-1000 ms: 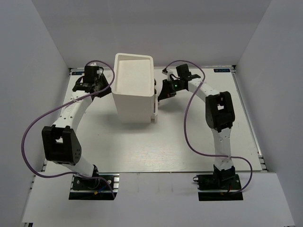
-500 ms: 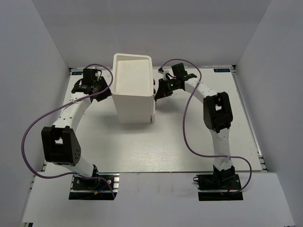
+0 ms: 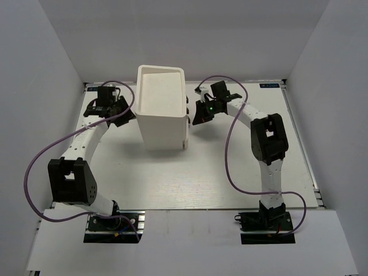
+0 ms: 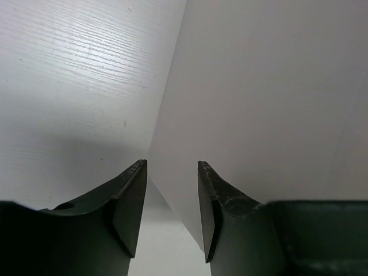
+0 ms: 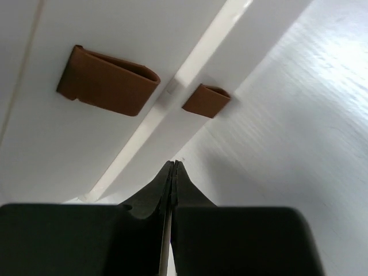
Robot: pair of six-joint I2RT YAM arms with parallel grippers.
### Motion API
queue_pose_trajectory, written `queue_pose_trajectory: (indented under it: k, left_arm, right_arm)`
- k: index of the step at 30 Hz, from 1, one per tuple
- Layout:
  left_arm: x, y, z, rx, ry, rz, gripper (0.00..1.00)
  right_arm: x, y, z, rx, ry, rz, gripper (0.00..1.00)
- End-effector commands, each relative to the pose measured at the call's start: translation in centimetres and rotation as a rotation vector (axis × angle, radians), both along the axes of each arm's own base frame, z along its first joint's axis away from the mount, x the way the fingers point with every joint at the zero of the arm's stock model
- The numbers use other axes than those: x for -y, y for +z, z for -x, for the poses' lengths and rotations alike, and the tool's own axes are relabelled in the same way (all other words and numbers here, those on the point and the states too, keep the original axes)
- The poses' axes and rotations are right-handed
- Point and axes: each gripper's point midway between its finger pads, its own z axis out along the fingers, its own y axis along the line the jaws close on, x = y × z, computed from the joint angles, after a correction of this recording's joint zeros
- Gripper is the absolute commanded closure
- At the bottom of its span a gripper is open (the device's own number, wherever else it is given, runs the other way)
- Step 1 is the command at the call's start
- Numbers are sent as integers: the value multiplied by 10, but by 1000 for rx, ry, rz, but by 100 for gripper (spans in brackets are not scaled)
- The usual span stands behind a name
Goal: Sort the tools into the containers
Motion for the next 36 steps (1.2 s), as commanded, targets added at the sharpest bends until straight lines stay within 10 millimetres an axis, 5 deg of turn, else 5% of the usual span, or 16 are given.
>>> queue_pose_trajectory:
  k: [1, 10, 15, 17, 20, 21, 23, 24, 26, 28, 29, 31, 36]
  left_arm:
    - [9, 16, 0, 47, -33, 43, 49]
    - [14, 16, -4, 47, -70, 54, 48]
    - [4, 16, 3, 20, -22, 21, 46]
    - [-22, 25, 14, 2, 94, -53, 41]
    - [-48, 40, 31, -9, 197, -133, 22]
    - [-55, 58, 36, 36, 224, -141, 12]
    - [-59, 77, 44, 93, 209, -168, 5]
    - [-53, 89, 46, 136, 171, -157, 0]
    - [-38, 123, 54, 282, 46, -177, 0]
    - [-10, 138, 65, 375, -136, -123, 0]
    - [0, 165, 76, 503, -227, -136, 0]
    - [27, 176, 97, 590, -397, -86, 0]
    - [41, 180, 128, 605, -513, -60, 0]
  right_arm:
    - [-26, -13, 12, -24, 98, -54, 100]
    - [-58, 1, 18, -63, 155, -189, 100]
    - [-28, 2, -2, 23, 64, -41, 100]
    - [-2, -1, -15, 86, -5, 80, 100]
    - [41, 5, -19, 157, -70, 230, 40]
    - [53, 15, -3, 174, -65, 239, 10]
    - [71, 6, 13, 195, -29, 273, 10]
    - [79, 27, 14, 255, -46, 266, 10]
    - [93, 26, 37, 272, -52, 280, 10]
    - [114, 47, 44, 329, -167, 346, 10]
    - [117, 62, 49, 343, -189, 336, 10]
    - [130, 79, 60, 317, -268, 348, 10]
    - [139, 101, 84, 313, -364, 293, 10]
